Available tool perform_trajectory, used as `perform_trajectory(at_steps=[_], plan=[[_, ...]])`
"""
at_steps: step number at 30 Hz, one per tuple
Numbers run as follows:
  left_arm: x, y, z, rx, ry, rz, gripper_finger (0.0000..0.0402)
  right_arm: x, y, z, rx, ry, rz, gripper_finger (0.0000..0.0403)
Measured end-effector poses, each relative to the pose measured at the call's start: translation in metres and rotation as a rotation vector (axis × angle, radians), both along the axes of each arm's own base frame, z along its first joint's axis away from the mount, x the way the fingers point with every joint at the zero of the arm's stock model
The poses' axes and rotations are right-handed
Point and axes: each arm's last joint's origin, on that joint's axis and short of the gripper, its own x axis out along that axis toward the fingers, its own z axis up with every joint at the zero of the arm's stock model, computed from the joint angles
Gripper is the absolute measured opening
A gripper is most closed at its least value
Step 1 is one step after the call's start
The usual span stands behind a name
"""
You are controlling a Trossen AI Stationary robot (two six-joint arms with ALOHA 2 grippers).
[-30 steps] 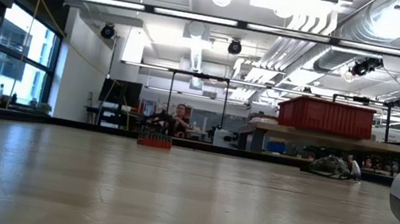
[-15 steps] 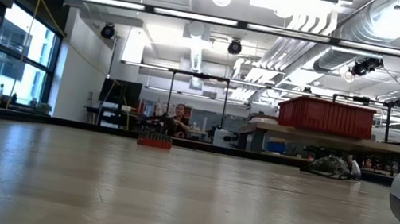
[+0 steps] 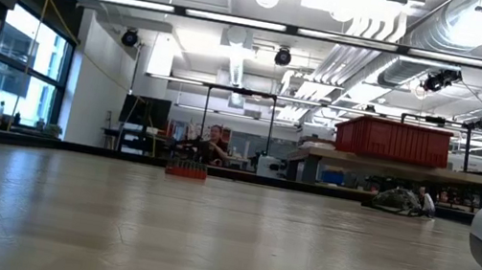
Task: Coil cords
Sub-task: Coil the blue wire onto the spool
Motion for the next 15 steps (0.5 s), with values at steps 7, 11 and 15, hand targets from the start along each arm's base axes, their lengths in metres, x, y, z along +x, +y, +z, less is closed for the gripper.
perform_trajectory(at_steps=[7, 11, 15], plan=[[0.0011, -0.0074, 0.0019, -0.012, -0.024, 0.011, 0.0, -0.0049, 0.0008, 0.0073, 0.061, -0.059, 0.069, 0.0124], [0.0, -0.0101, 0.0061, -0.007, -0.074, 0.004, 0.0, -0.0041, 0.0011, 0.0071, 0.065, -0.061, 0.081, 0.0124], [-0.0001, -0.0097, 0.0066, -0.012, -0.081, 0.017, 0.0, -0.0038, 0.0016, 0.0072, 0.111, -0.069, 0.105, 0.0124]])
